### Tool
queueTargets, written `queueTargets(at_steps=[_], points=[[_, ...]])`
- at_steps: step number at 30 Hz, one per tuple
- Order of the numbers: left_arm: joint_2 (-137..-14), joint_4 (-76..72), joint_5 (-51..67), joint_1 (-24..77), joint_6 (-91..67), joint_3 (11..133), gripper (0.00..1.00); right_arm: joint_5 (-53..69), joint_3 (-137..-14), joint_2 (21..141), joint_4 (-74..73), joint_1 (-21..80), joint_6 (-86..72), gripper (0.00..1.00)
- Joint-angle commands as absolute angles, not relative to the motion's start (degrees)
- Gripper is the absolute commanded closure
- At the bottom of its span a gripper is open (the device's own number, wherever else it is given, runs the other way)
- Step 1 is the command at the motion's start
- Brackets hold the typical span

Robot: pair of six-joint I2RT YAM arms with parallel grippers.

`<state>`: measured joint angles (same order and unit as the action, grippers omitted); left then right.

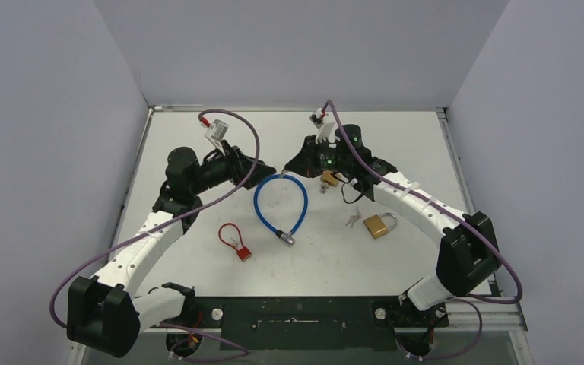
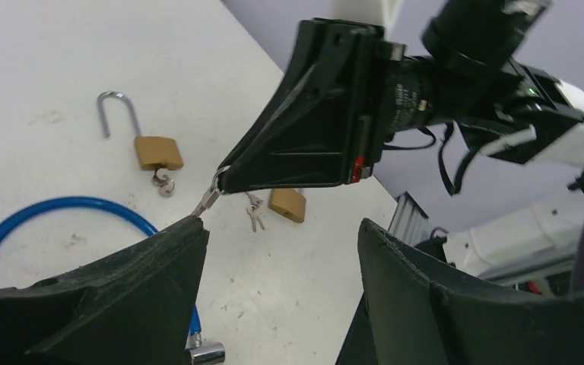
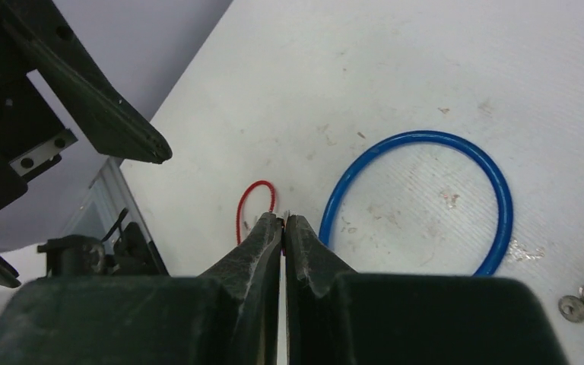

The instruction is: Unlock with the key

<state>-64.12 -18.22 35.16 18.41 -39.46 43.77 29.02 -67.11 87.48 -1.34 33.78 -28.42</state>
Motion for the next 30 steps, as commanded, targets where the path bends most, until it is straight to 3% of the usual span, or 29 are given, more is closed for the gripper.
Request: queueTargets(at_steps=[1, 6, 10, 12, 19, 30], points=[[-65.76, -20.98, 55.30, 17.23, -30.08, 50.57, 0.31, 43.67, -69.70, 83.30, -1.51, 32.15, -25.84, 1.00], [-67.73, -23.69, 62.71, 17.48, -31.25, 50.63, 0.32, 49.89, -70.50, 80.15, -2.09, 31.42, -26.27, 1.00], [-68.37, -25.33, 63.46, 18.00, -32.12, 50.36, 0.44, 52.91, -71.28, 78.79, -1.59, 31.29, -27.78, 1.00], [-68.56, -25.96, 63.34, 19.39, -31.84, 50.36, 0.44, 53.19, -71.81, 78.50, -1.53, 31.29, -28.31, 1.00], [-69.76, -25.85, 59.36, 23.07, -29.79, 49.81, 0.46, 53.39, -71.86, 77.84, -0.54, 31.38, -29.93, 1.00], [-71.10, -23.08, 49.20, 25.77, -26.93, 50.78, 0.60, 53.41, -71.69, 75.96, -3.60, 31.29, -30.15, 1.00]])
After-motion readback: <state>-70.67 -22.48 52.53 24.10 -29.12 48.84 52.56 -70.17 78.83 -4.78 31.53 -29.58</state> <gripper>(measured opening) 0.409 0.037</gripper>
